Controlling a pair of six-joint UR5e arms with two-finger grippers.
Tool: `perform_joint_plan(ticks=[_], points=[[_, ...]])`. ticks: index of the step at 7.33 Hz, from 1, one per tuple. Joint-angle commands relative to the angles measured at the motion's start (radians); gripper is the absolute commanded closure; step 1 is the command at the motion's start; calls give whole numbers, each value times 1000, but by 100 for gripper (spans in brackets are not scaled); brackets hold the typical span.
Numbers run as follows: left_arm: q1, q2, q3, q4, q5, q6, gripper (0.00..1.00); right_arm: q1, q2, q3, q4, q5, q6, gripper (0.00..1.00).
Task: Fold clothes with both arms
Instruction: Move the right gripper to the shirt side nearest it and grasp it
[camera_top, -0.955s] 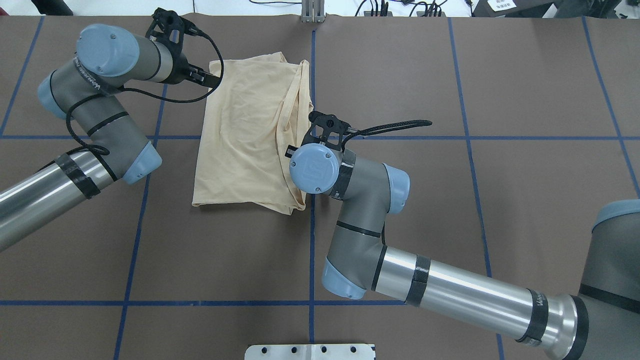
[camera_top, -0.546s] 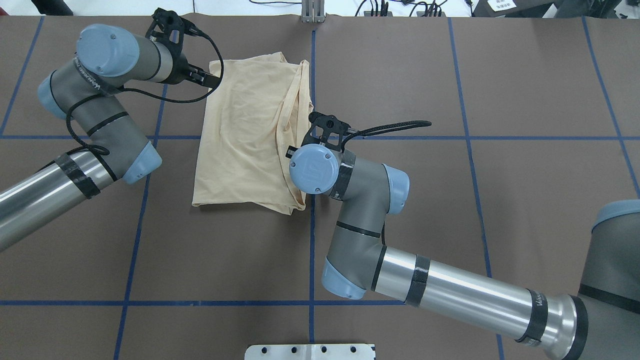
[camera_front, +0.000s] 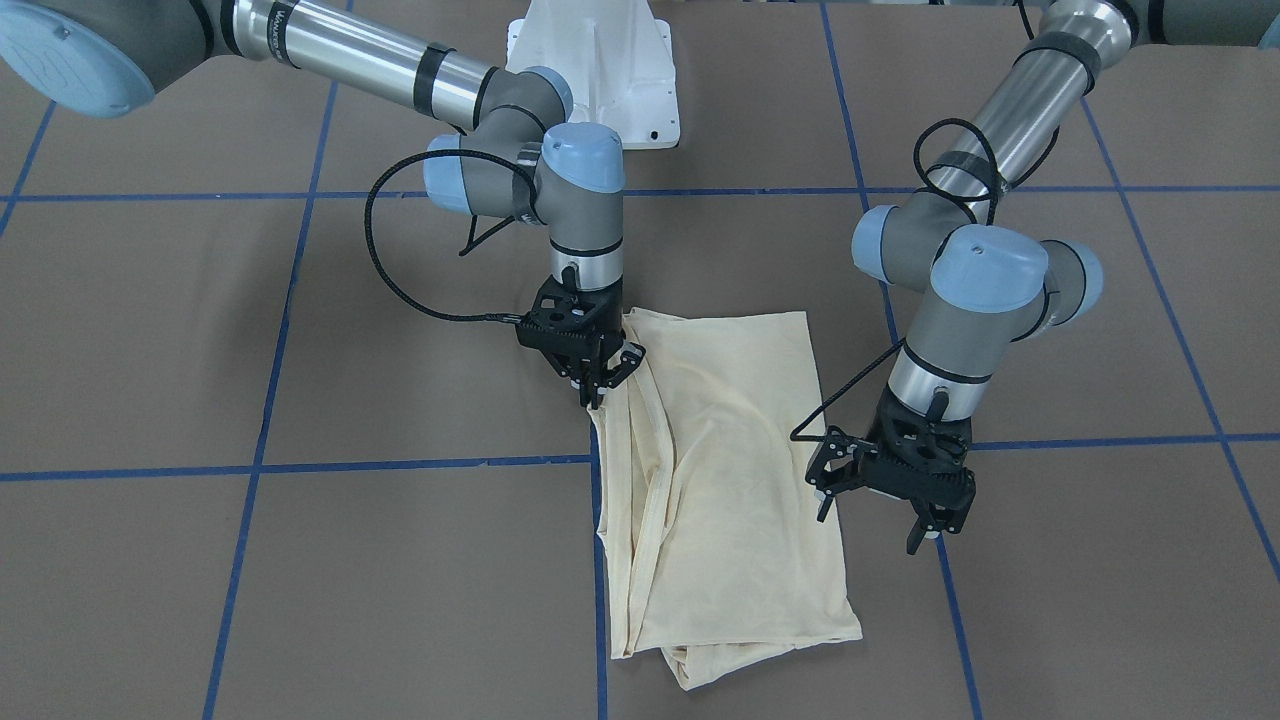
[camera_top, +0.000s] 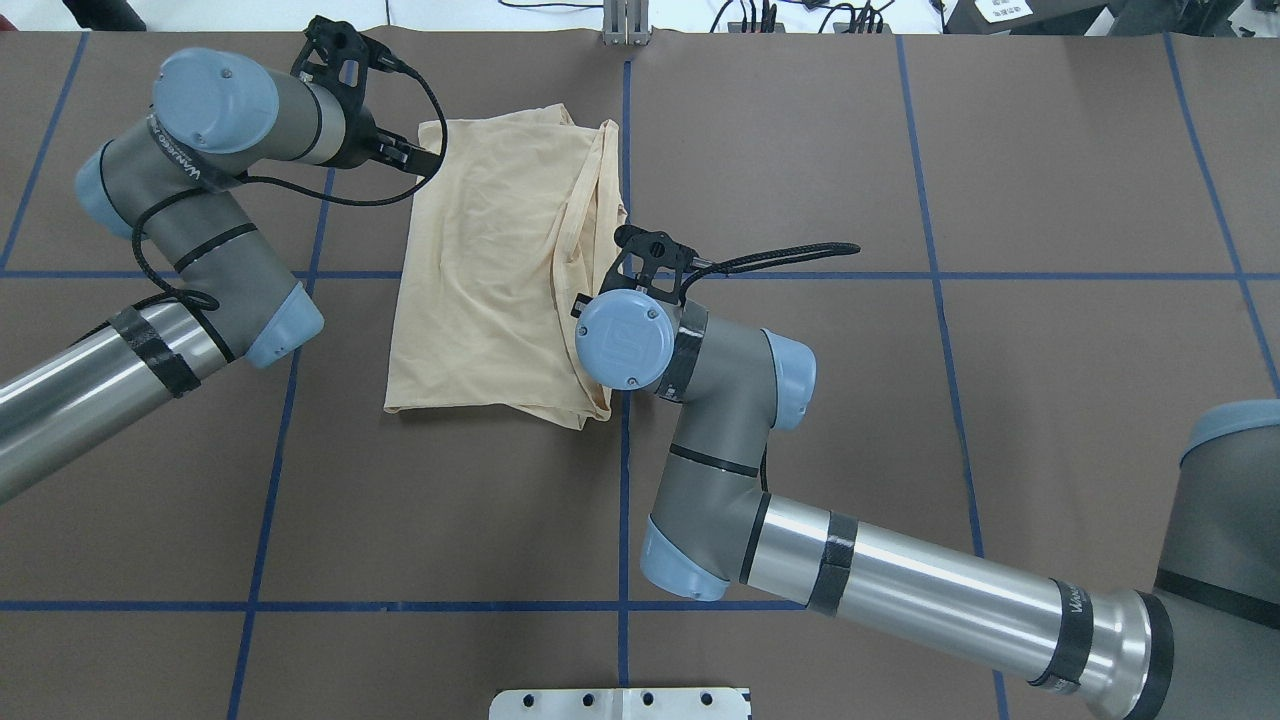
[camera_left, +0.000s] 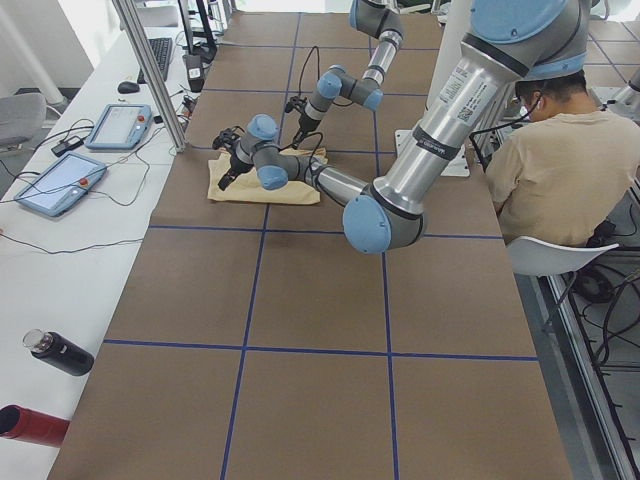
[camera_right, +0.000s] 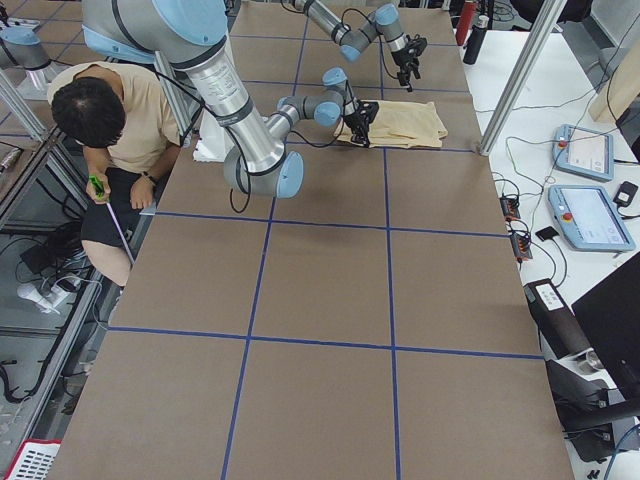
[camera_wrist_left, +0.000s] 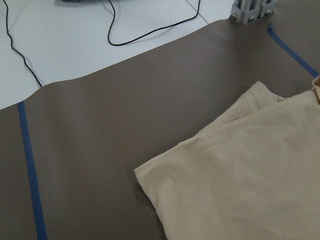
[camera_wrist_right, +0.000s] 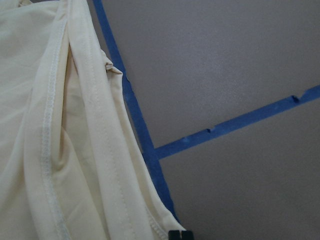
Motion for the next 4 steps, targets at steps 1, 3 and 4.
perform_joint_plan(ticks=[1, 3, 4], points=[[0, 0, -4, 0, 0, -3, 0, 1, 4, 15, 3, 0, -5, 100], [0, 0, -9, 0, 0, -15, 0, 3, -123, 168, 7, 2, -14, 100], [2, 3, -11, 0, 0, -15, 0, -8, -242, 322, 4, 3, -15, 100]])
